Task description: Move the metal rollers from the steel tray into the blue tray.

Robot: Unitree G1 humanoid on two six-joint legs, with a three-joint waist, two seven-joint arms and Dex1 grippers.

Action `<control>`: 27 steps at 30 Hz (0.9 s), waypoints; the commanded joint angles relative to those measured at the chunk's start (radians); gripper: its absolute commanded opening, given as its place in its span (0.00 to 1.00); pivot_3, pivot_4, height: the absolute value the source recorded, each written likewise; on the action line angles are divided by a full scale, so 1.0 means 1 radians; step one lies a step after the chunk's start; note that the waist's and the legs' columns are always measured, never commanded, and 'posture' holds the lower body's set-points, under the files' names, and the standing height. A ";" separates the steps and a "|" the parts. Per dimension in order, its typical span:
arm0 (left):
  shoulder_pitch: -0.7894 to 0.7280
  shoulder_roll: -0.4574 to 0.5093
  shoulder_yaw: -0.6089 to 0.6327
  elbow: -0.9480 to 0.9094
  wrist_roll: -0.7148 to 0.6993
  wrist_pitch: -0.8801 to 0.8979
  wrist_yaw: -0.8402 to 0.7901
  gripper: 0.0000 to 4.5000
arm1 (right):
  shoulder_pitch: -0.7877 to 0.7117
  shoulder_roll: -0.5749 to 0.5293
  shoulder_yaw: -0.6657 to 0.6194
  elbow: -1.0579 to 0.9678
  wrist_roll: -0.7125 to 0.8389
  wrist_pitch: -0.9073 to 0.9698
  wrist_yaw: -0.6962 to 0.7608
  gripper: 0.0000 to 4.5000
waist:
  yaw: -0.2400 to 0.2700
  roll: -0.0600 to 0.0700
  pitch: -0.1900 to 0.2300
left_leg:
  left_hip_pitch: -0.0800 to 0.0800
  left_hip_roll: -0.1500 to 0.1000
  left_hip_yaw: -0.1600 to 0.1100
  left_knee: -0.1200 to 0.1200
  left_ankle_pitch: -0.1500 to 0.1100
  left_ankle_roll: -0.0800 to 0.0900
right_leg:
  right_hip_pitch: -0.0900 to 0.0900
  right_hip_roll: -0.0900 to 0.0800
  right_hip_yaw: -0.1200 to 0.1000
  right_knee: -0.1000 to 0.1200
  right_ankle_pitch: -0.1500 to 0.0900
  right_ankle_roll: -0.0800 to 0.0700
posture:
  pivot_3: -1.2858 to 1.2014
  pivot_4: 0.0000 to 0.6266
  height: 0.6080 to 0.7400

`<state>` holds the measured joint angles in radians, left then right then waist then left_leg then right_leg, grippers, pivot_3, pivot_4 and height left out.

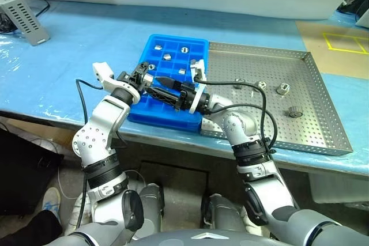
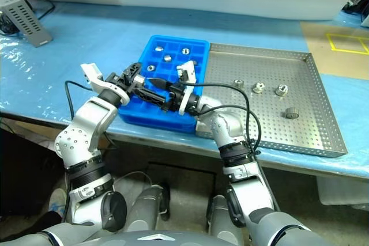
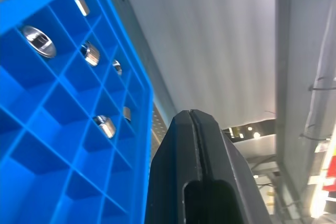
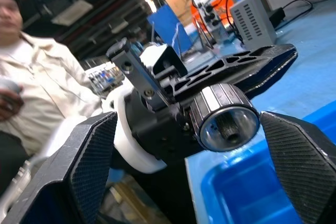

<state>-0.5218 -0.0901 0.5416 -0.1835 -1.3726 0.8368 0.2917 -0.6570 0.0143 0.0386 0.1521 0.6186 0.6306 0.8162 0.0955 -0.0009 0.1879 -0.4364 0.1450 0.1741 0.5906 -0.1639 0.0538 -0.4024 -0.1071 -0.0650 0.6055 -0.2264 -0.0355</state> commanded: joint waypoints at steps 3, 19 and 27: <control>0.045 0.032 -0.081 -0.038 -0.118 0.012 -0.036 0.00 | -0.025 0.039 -0.066 -0.021 0.105 0.079 -0.047 1.00 | 0.001 0.000 0.000 | 0.001 0.000 0.000 -0.006 0.002 -0.003 | -0.001 0.000 0.000 -0.001 0.000 0.000 | 0.54 0.24 1.00; 0.093 0.124 -0.213 -0.109 -0.162 -0.069 -0.177 0.00 | -0.043 0.042 -0.070 0.035 0.114 0.205 -0.126 0.96 | 0.001 -0.001 0.000 | 0.015 0.010 -0.001 -0.026 0.015 -0.024 | 0.001 0.015 0.001 -0.002 0.001 0.005 | 0.54 0.24 1.00; 0.091 0.133 -0.217 -0.114 -0.166 -0.123 -0.198 0.00 | -0.042 0.055 -0.120 0.044 0.196 0.245 -0.129 0.46 | 0.002 -0.001 0.000 | 0.017 0.011 -0.001 -0.028 0.016 -0.026 | 0.002 0.017 0.003 -0.002 0.001 0.005 | 0.54 0.24 1.00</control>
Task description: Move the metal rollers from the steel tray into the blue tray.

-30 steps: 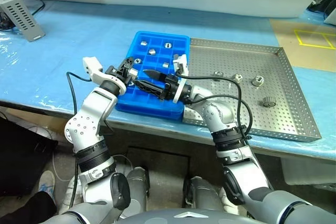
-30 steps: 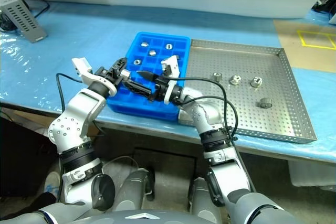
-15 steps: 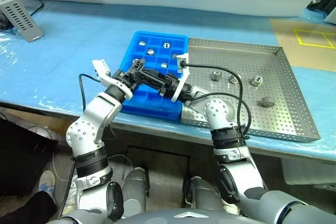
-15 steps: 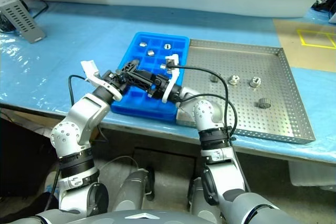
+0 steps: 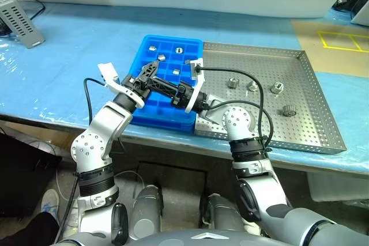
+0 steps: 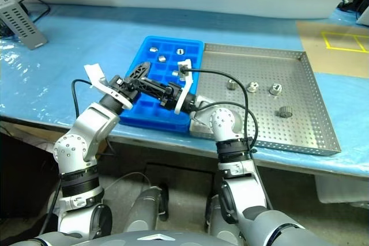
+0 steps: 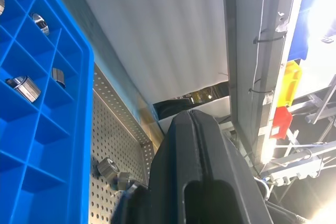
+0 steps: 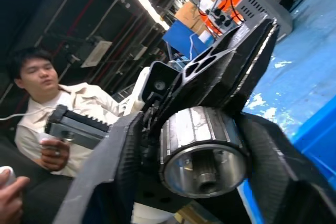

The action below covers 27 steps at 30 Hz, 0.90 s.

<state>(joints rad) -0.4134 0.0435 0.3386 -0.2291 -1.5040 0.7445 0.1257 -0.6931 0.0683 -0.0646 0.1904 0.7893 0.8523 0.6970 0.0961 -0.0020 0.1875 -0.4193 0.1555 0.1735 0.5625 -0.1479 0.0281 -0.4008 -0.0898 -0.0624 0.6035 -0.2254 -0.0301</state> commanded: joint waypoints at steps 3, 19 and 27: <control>-0.020 -0.001 -0.012 -0.076 -0.052 -0.048 -0.046 0.00 | -0.011 0.012 -0.058 0.014 0.081 0.055 -0.017 0.36 | 0.001 -0.001 0.000 | 0.000 0.000 0.000 0.000 0.000 0.000 | 0.000 0.000 0.000 0.000 0.000 0.000 | 0.54 0.24 1.00; -0.031 0.071 0.129 0.036 0.335 -0.431 0.004 0.00 | -0.110 0.067 -0.203 0.100 0.100 -0.244 -0.177 0.36 | -0.009 -0.003 -0.001 | 0.003 0.000 0.001 0.000 0.001 -0.001 | 0.002 0.000 0.001 0.001 0.000 0.000 | 0.55 0.24 1.00; -0.027 0.181 0.065 0.014 0.459 -0.397 -0.093 0.00 | -0.128 0.046 -0.032 0.103 -0.061 -0.291 -0.116 0.36 | 0.002 -0.005 -0.002 | 0.000 0.000 -0.001 0.000 0.000 0.000 | 0.000 0.001 0.000 0.001 0.000 0.001 | 0.56 0.24 1.00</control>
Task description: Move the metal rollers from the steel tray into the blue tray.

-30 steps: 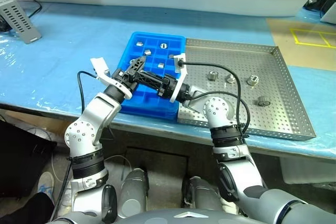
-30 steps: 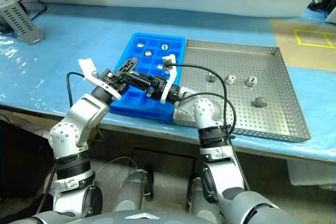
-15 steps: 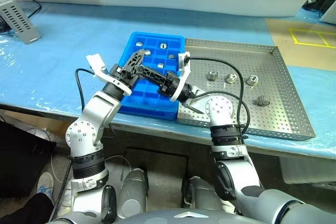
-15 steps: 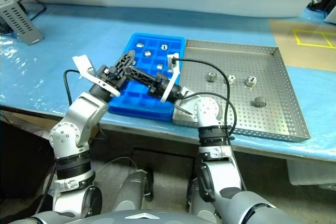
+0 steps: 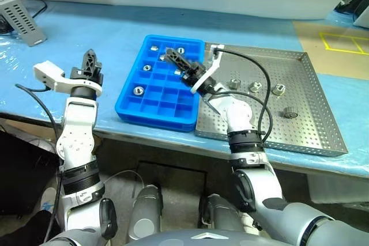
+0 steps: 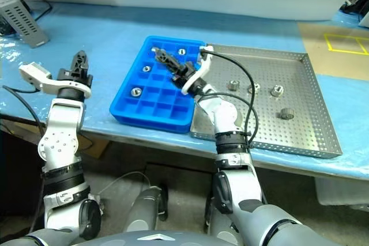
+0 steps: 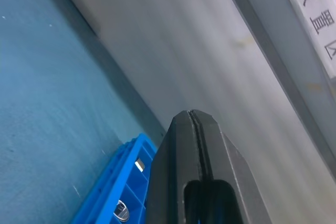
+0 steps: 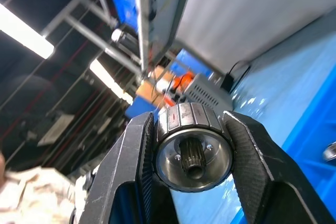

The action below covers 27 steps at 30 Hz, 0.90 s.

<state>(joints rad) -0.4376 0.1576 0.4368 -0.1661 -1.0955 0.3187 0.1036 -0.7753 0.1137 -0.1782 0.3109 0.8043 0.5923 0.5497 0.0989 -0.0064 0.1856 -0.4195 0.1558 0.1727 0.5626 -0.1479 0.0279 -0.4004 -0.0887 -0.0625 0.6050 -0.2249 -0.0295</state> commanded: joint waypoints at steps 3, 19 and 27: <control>0.028 0.183 -0.142 -0.073 0.166 0.096 -0.168 0.00 | -0.054 -0.036 0.218 0.038 -0.272 -0.115 0.017 0.36 | -0.004 -0.001 0.000 | 0.001 0.001 0.000 0.000 0.001 -0.002 | -0.001 0.001 0.000 0.001 0.000 0.000 | 0.56 0.24 1.00; 0.070 0.420 -0.201 -0.037 0.621 0.026 -0.327 0.00 | -0.224 0.008 0.250 0.450 -0.596 -0.437 -0.119 0.36 | -0.002 -0.002 0.000 | 0.001 0.002 0.000 -0.001 0.003 -0.005 | -0.002 0.000 -0.001 0.004 -0.003 -0.006 | 0.59 0.24 1.00; 0.150 0.409 -0.138 -0.142 0.579 0.074 -0.372 0.00 | -0.311 0.012 0.221 0.626 -0.652 -0.500 -0.149 0.36 | 0.006 -0.002 0.000 | 0.001 0.003 0.000 0.000 0.002 -0.003 | -0.002 0.000 -0.003 0.005 -0.006 -0.012 | 0.63 0.24 1.00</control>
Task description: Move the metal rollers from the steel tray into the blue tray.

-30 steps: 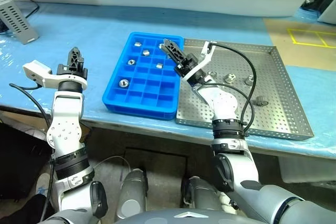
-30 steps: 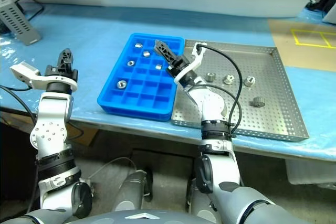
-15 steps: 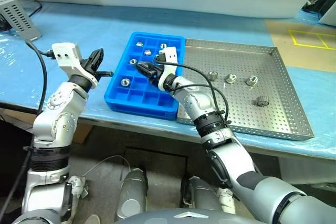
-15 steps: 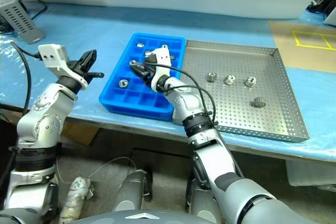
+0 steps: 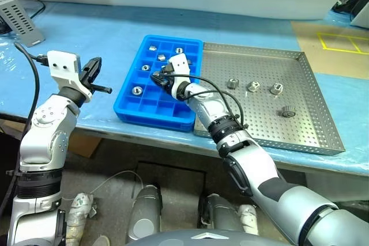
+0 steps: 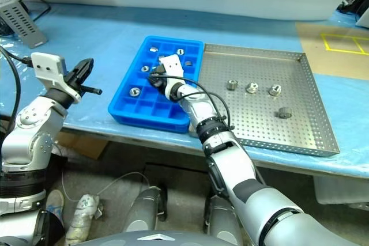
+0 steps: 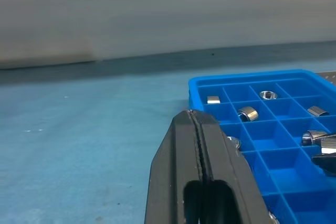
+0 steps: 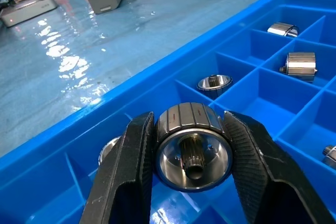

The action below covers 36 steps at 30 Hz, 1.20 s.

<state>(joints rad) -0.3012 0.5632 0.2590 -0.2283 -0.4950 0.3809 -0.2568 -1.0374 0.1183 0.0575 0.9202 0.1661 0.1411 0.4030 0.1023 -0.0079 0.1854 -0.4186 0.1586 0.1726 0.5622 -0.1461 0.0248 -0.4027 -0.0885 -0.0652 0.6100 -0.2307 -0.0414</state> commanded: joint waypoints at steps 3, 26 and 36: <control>0.059 0.002 0.054 -0.138 -0.027 0.031 -0.016 0.00 | -0.084 0.006 -0.011 0.090 -0.048 -0.087 -0.033 0.36 | 0.007 0.000 0.000 | 0.000 0.001 0.000 0.000 0.000 0.000 | 0.000 0.000 -0.001 0.001 -0.001 -0.001 | 0.64 0.24 1.00; 0.207 -0.047 0.057 -0.364 -0.027 0.125 0.037 0.00 | -0.176 -0.032 -0.062 0.318 -0.149 -0.178 -0.098 0.97 | 0.078 0.001 0.000 | 0.001 0.003 -0.001 0.000 -0.002 0.002 | -0.002 0.000 -0.003 0.007 -0.003 -0.005 | 0.70 0.24 1.00; -0.073 -0.149 -0.164 -0.049 0.052 0.025 -0.105 0.00 | -0.049 -0.137 -0.173 -0.058 0.011 -0.166 0.143 0.97 | 0.071 0.001 0.001 | 0.001 0.003 0.001 0.004 0.000 0.000 | -0.002 0.000 -0.002 0.012 -0.003 -0.005 | 0.56 0.24 1.00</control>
<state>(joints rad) -0.3318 0.4236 0.1127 -0.3239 -0.4581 0.4530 -0.3286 -1.1122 0.0002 -0.0970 0.9774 0.1342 -0.0452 0.5092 0.1734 -0.0065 0.1862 -0.4180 0.1620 0.1734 0.5671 -0.1447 0.0226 -0.4045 -0.0883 -0.0664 0.6219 -0.2337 -0.0461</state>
